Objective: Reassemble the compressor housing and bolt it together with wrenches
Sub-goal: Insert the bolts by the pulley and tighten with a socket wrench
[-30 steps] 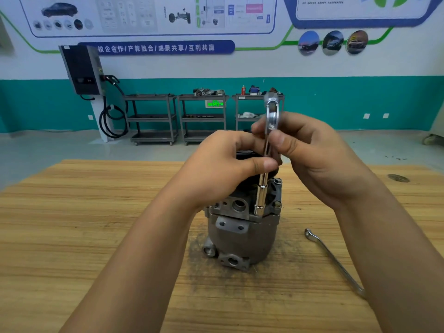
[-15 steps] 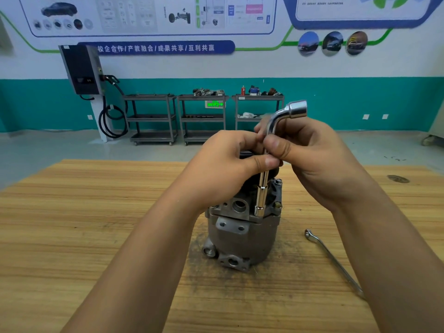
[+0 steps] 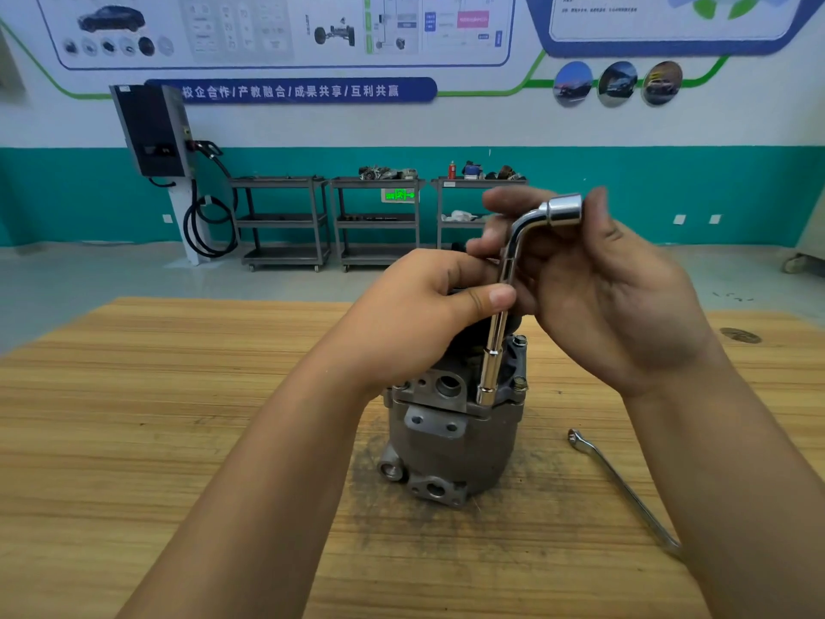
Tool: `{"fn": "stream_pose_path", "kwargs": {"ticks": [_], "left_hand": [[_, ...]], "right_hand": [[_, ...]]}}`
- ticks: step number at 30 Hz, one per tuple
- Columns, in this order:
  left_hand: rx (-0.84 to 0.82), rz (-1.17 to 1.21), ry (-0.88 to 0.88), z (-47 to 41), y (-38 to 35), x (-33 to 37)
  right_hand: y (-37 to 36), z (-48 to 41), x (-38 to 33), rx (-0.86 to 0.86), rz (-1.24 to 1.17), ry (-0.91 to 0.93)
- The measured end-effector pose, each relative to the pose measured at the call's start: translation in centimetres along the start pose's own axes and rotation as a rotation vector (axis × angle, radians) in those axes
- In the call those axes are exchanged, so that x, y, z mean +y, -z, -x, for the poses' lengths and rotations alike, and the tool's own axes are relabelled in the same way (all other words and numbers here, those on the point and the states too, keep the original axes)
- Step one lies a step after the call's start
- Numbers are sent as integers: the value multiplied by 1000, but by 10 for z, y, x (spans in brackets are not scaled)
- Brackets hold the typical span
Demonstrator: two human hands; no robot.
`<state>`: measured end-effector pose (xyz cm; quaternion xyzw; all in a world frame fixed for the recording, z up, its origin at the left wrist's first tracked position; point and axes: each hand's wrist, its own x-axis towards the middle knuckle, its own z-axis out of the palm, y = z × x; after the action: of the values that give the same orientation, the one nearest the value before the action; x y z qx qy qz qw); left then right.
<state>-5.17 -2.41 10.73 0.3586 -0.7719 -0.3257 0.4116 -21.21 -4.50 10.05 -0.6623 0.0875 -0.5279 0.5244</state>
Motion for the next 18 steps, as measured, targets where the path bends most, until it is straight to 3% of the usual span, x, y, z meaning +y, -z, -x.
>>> {"fn": "stream_pose_path", "kwargs": {"ticks": [9,15,18], "left_hand": [[-74,4,-1,1,6,-3],[-72,-48,-23,1,11,-4],[-94,-121,-22,0,10,-2]], "right_hand": [[-5,-1,-7,-21,56,68],[-21,3,-19,64,325,79],[-32,-2,-28,85,615,67]]}}
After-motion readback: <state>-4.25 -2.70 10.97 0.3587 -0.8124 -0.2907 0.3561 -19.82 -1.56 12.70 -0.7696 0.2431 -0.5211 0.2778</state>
